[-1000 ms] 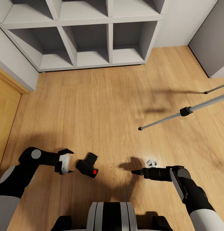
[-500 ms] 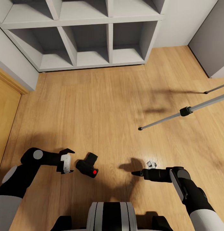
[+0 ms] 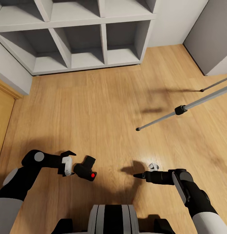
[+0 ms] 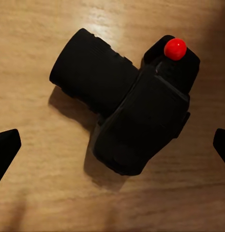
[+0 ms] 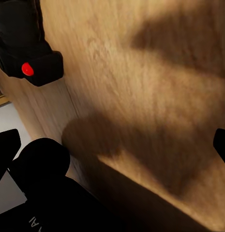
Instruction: Attach the digital camera to the camera tripod in the bedroom.
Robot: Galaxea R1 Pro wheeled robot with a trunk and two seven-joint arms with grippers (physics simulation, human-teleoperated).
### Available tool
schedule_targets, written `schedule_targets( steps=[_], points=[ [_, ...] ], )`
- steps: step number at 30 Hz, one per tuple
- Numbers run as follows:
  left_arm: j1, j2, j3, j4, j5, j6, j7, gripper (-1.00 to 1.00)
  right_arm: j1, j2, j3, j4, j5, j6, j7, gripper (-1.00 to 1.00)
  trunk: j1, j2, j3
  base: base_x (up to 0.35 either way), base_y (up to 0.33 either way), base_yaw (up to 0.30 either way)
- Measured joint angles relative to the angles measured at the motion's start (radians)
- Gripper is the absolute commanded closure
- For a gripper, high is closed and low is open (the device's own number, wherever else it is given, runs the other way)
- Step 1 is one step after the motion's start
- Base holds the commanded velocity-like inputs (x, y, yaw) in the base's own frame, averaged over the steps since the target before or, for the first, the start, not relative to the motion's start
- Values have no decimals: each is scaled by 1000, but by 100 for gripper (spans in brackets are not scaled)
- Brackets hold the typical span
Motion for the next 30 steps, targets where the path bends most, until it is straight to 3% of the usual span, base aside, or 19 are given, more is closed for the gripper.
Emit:
schedule_targets(
  steps=[14, 30],
  points=[
    [0, 1, -3, 17, -1, 0, -1, -100, 0, 0, 0, 0, -1, -3, -1, -100, 0, 0, 0, 0, 0, -146],
    [0, 9, -6, 44, -1, -7, -18, -100, 0, 1, 0, 21, 0, -8, -6, -100, 0, 0, 0, 0, 0, -11]
  ],
)
